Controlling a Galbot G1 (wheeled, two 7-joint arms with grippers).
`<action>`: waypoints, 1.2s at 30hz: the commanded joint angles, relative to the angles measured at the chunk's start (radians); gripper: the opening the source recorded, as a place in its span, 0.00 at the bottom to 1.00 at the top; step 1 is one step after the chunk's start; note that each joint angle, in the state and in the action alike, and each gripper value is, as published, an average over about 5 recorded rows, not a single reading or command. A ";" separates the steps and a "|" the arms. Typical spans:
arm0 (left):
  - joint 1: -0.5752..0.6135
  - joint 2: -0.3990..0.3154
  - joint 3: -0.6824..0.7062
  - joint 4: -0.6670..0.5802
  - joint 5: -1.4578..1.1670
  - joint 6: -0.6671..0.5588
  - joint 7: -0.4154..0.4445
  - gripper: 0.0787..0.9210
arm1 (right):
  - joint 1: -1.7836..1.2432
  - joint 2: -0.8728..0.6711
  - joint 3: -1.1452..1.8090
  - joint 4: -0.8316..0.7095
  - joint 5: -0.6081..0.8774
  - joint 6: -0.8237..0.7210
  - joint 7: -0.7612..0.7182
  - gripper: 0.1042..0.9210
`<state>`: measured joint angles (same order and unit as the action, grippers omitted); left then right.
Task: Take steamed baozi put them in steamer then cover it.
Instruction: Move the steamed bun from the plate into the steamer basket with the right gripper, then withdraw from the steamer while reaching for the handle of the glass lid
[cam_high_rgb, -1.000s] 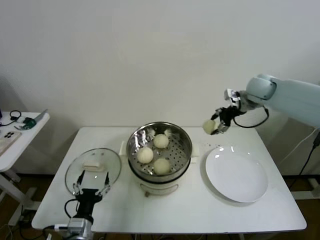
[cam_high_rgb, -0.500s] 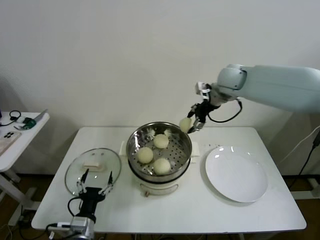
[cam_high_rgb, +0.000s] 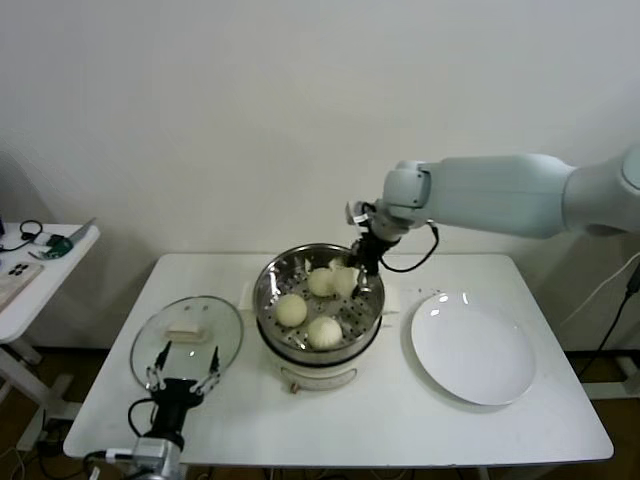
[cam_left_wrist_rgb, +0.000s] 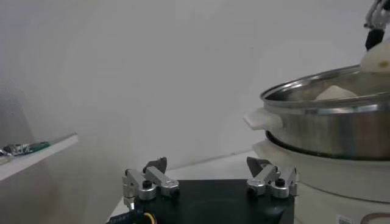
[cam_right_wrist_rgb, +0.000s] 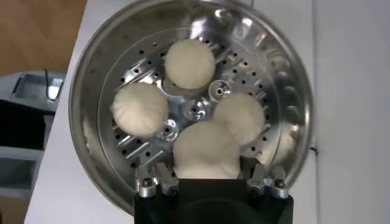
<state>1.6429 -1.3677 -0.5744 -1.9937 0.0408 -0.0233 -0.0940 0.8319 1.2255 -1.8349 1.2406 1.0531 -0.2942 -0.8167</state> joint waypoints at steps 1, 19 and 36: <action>0.001 0.002 -0.003 0.002 -0.006 -0.004 0.002 0.88 | -0.039 0.047 -0.018 -0.012 -0.023 -0.004 0.009 0.73; 0.003 0.004 -0.008 0.008 -0.010 -0.004 0.004 0.88 | -0.077 0.036 -0.016 -0.024 -0.054 -0.018 0.030 0.77; 0.002 0.003 -0.016 0.008 -0.009 -0.006 0.003 0.88 | -0.003 -0.092 0.070 0.017 -0.078 0.042 -0.118 0.88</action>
<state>1.6455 -1.3642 -0.5870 -1.9856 0.0312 -0.0279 -0.0919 0.7903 1.2107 -1.8104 1.2347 0.9980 -0.2892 -0.8434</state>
